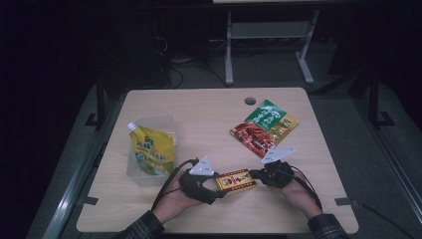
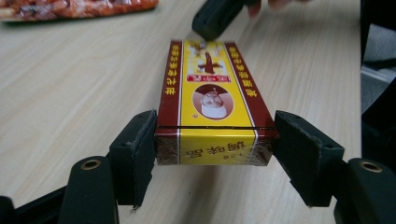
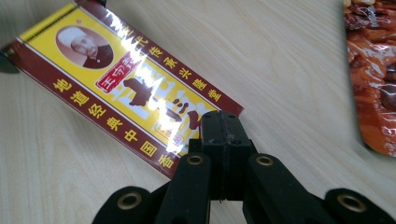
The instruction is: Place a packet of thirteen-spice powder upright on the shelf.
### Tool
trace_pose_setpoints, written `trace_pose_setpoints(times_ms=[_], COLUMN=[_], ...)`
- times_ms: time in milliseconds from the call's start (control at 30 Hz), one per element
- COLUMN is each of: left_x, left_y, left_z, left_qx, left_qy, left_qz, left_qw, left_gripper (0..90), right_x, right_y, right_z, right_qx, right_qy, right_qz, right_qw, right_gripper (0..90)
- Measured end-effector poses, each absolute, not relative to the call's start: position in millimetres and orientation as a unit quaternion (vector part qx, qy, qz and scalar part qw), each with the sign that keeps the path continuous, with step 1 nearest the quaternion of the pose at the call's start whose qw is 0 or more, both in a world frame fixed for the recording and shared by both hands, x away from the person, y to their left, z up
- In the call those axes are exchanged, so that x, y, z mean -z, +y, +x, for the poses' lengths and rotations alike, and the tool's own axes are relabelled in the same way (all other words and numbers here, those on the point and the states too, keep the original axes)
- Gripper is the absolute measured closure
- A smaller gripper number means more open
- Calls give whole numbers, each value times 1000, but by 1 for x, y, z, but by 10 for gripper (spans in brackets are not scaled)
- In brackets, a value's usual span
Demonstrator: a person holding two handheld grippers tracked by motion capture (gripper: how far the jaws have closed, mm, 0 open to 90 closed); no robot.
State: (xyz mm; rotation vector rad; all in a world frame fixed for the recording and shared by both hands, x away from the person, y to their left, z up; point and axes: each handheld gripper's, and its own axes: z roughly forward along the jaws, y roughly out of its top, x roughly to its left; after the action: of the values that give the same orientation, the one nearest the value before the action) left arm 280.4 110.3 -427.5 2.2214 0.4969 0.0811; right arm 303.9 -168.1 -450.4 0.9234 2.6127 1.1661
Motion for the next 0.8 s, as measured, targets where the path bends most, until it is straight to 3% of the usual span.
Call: trace_pose_setpoints(times_ms=[800], left_x=[387], left_y=[92], left_z=[294], left_qx=[-39], left_qy=[189], left_qz=[853], left_qw=[486], left_gripper=[323], right_x=[457], right_y=[-143], right_z=[310], right_qx=[-377], right_qy=[881], right_qz=[282], right_qw=[52], right_gripper=[897])
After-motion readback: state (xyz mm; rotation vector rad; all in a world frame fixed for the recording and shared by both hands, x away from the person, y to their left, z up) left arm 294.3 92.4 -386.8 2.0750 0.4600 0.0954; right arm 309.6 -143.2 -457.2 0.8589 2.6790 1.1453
